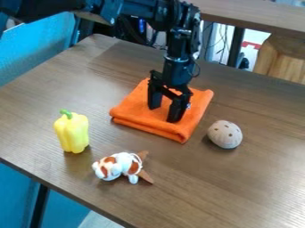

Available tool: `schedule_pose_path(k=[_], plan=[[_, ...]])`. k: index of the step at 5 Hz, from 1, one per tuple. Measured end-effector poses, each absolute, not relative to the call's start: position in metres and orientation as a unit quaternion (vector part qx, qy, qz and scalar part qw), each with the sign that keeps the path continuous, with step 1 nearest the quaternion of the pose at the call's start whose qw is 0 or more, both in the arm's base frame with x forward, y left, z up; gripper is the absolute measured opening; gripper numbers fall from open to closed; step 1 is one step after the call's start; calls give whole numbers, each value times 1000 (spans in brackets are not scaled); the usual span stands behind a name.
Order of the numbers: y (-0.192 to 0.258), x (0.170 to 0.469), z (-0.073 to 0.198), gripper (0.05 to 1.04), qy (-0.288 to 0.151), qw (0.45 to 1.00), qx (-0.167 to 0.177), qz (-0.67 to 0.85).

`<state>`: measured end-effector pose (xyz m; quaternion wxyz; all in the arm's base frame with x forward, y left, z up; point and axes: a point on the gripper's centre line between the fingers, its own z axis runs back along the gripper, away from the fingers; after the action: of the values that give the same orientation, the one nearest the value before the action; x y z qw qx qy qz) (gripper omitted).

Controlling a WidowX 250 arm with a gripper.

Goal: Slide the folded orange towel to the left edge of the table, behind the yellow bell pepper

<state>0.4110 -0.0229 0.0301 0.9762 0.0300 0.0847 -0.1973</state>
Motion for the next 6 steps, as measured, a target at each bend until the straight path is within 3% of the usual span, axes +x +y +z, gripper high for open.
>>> schedule_pose_path(k=[2,5,6], plan=[[57,381,24,1001,189,970,54,-144],[141,379,21,1001,255,954,48,-153],[168,361,23,1001,291,946,37,-135]])
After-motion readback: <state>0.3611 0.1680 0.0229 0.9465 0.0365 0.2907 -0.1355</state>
